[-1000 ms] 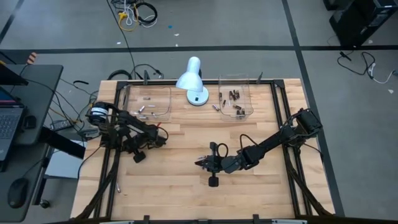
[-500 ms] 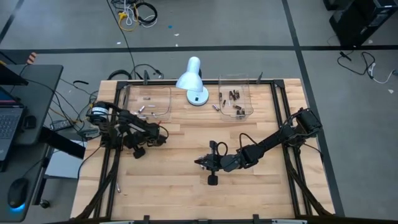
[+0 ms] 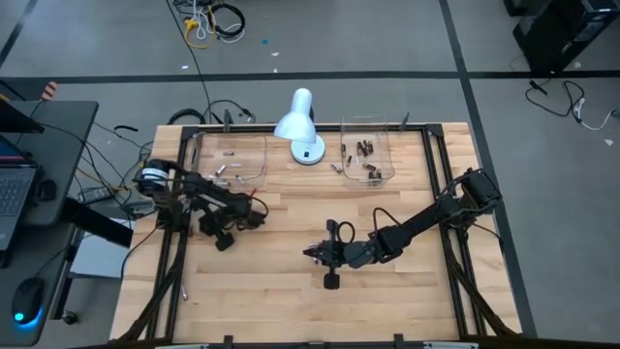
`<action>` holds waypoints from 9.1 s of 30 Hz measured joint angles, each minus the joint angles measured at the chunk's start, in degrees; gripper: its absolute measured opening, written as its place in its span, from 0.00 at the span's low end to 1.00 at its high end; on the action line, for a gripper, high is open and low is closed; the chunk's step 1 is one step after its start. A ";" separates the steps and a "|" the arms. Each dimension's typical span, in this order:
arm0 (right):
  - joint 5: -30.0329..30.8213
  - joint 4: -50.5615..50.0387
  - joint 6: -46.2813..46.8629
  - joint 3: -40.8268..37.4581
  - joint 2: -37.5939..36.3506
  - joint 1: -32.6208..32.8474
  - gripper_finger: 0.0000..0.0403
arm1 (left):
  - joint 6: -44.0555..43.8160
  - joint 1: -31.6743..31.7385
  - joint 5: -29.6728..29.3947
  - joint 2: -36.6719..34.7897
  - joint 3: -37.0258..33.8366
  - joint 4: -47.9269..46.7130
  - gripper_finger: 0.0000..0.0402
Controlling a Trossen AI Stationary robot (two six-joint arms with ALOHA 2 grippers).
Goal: Sort batteries
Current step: Put the black battery in the transparent bin
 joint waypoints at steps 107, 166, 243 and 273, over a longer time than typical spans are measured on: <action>-6.10 0.44 1.11 0.02 0.00 -2.37 0.00 | -58.04 -25.57 -27.11 -17.29 -4.92 20.79 0.34; -2.99 28.40 -25.48 0.02 -6.03 5.04 0.12 | 60.07 -35.96 -48.88 -20.09 5.06 104.26 0.03; 44.73 24.04 -31.31 0.04 -12.69 5.39 0.04 | 40.36 -28.07 -49.29 -19.76 4.66 92.30 0.27; -1.33 -21.80 5.60 -23.93 -43.98 -35.87 0.06 | 4.20 -42.20 -41.43 -20.02 12.04 49.43 0.27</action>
